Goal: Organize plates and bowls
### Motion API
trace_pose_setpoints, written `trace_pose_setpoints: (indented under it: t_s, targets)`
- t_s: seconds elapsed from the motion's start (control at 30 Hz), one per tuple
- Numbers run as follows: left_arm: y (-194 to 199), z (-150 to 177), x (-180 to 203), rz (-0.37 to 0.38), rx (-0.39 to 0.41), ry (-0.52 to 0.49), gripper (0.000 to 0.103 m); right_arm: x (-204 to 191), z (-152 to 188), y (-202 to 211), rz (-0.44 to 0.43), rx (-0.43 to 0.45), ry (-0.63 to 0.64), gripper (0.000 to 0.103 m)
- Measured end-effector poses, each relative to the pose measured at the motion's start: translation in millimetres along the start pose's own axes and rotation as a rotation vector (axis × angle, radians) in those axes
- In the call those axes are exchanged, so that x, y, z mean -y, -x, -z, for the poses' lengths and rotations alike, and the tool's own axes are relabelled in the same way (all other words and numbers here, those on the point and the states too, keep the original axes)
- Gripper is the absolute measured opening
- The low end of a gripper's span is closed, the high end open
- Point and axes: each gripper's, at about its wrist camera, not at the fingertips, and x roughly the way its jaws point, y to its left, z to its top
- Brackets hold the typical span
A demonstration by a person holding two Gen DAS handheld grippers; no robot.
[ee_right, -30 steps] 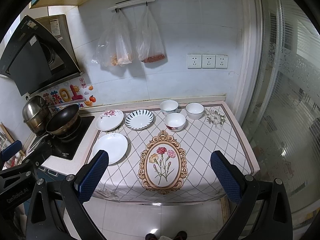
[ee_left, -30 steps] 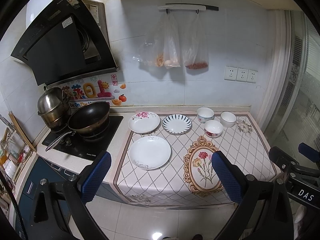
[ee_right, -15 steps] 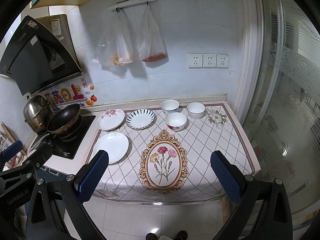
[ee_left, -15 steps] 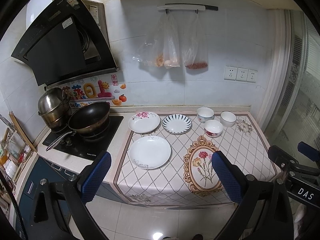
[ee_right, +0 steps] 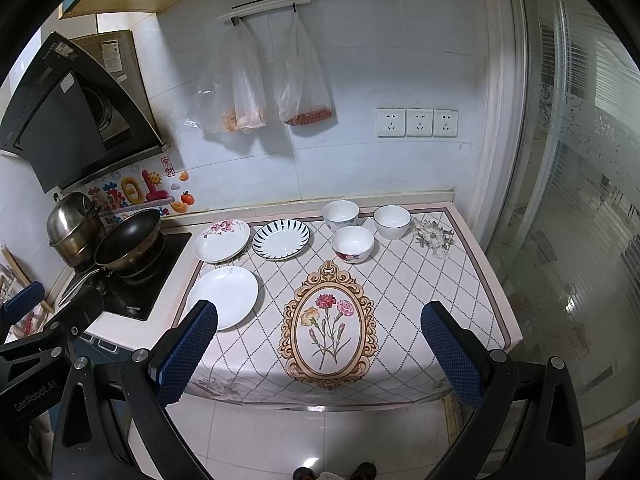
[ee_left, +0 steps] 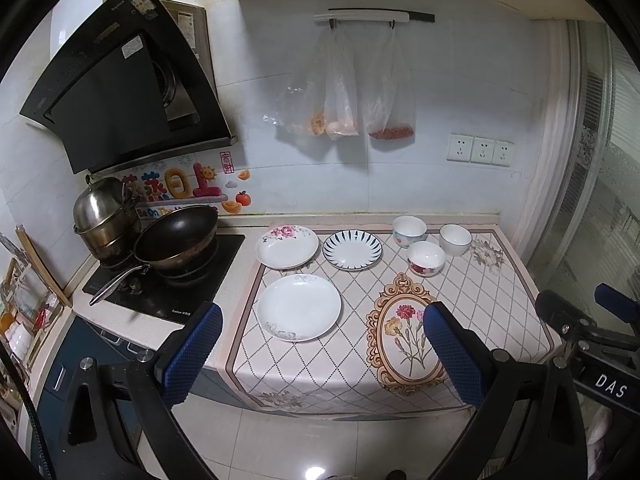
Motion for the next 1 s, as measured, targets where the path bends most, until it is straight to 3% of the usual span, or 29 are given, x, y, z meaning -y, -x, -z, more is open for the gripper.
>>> trace_pose_setpoints:
  t_s: [0.17, 0.3, 0.47, 0.77, 0.87, 1.0]
  targets:
    - [-22.4, -3.6, -14.3, -0.013, 0.012, 0.002, 0.103, 1.7, -2.5, -11.5, -0.047, 0.055, -0.03, 0.103]
    - [-60.2, 2.9, -36.3, -0.033, -0.02, 0.013, 0.103, -4.8, -0.4, -47.1, -0.088, -0.025, -0.053, 0.103]
    - [-138.1, 9.3, -73.0, -0.028, -0.157, 0.07, 0.103, -23.0, 7.9, -114.3, -0.184, -0.147, -0.079, 0.103]
    - [-299.5, 34.1, -115.5, -0.015, -0.422, 0.192, 0.099, -62.3, 24.7, -313.0, -0.378, -0.435, -0.129, 0.102]
    - [-351.0, 44.1, -127.0, -0.008, -0.505, 0.238, 0.093, -76.5, 29.4, -394.5, -0.426, -0.534, -0.128, 0.1]
    - [-408.7, 54.7, -142.0, -0.02, -0.567, 0.275, 0.092, -93.6, 38.1, -483.5, -0.478, -0.644, -0.105, 0.088]
